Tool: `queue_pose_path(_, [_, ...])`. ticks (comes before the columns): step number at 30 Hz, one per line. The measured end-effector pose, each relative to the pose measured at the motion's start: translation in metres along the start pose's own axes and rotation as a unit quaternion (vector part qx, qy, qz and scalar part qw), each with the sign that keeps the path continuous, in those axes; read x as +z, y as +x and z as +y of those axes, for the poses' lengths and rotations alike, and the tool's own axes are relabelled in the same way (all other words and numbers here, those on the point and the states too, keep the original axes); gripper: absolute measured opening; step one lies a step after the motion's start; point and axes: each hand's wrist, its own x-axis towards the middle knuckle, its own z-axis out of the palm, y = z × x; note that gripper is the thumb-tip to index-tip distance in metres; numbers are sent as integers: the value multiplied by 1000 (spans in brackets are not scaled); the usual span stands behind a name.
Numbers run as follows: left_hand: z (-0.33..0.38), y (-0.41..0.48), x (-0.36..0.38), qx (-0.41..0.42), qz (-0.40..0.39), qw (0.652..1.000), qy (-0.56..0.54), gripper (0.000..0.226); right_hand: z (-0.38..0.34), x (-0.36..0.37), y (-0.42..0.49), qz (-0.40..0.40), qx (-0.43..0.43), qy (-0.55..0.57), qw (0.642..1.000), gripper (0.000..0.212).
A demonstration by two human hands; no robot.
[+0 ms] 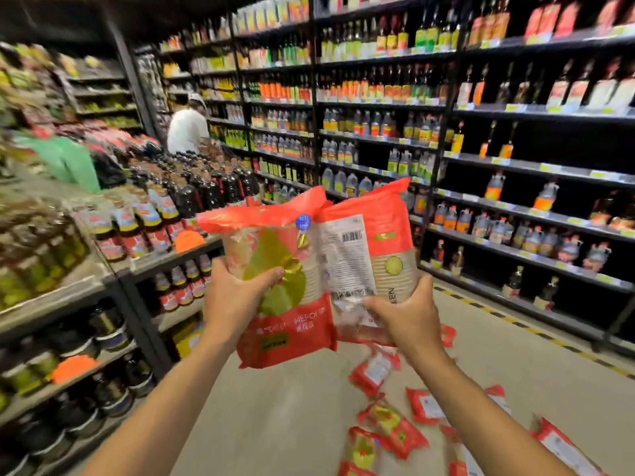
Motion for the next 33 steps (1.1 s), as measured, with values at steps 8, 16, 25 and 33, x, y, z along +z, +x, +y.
queue_pose_path(8, [5, 15, -160, 6, 140, 990, 23, 94, -94, 115, -36, -105, -78, 55, 990, 62])
queue_pose_path(16, [-17, 6, -277, -25, 283, 956, 76, 88, -146, 236, -81, -265, -119, 110, 951, 67])
queue_pose_path(25, [-22, 11, -369, -73, 449, 879, 142, 92, -204, 374, -113, -431, -133, 169, 876, 70])
queue_pose_path(33, [-14, 15, -412, -91, 562, 803, 176, 92, -253, 461, -127, -561, -164, 198, 787, 74])
